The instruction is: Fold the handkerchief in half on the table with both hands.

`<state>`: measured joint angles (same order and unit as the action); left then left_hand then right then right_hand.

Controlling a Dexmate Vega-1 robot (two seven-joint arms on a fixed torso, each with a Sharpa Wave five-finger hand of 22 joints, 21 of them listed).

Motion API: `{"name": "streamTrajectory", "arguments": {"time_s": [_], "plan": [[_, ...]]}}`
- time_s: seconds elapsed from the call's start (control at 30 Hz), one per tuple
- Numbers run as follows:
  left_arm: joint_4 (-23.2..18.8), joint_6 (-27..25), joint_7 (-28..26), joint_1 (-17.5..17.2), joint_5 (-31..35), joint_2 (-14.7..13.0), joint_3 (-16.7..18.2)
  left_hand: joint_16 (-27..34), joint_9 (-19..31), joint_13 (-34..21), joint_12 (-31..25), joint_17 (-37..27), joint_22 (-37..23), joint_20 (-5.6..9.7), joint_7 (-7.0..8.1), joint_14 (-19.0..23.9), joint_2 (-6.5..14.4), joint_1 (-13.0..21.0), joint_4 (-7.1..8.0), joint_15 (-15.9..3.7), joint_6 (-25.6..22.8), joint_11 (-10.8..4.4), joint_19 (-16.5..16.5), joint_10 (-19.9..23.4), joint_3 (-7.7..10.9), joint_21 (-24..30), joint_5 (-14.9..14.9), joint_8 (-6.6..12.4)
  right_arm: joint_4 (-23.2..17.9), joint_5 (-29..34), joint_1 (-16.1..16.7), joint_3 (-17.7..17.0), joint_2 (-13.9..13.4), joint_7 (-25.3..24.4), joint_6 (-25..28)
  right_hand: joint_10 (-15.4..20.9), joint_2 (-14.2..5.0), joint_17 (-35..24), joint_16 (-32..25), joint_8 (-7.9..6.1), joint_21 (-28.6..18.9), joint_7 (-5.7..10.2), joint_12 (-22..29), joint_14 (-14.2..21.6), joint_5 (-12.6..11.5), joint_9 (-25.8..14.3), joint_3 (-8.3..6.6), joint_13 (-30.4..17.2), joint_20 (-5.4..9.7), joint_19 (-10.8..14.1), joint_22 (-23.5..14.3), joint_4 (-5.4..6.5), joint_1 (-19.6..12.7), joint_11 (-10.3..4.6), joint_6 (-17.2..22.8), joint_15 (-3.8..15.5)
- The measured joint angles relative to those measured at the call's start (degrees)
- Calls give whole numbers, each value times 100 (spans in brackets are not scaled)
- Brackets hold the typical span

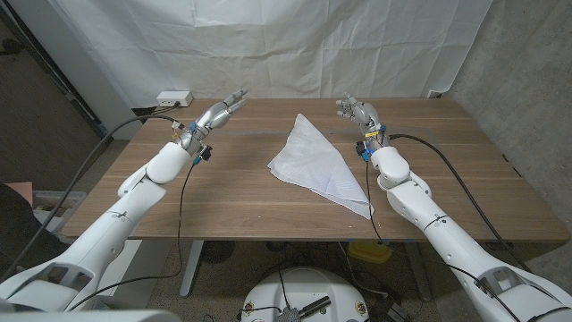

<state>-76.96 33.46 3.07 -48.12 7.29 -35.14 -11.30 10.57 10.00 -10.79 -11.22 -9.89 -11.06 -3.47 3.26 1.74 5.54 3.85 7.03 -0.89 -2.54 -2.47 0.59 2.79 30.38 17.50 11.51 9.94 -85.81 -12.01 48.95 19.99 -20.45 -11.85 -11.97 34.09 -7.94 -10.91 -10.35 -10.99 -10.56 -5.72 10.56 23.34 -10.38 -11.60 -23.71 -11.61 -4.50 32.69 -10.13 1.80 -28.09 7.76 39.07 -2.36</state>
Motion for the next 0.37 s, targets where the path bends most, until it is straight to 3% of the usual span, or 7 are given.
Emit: {"name": "streamTrajectory", "arguments": {"time_s": [0.37], "plan": [[543,354,351,211,-630,79,36,0,0,0,0,0,0,0,11,-67,0,0,0,19,199,29,0,-69,0,0,0,-22,-292,140,180,-237,119,-419,315,0,53,-17,-9,0,-23,0,34,13,-3,1,0,0,0,0,0,1,53,0,0,-12]]}}
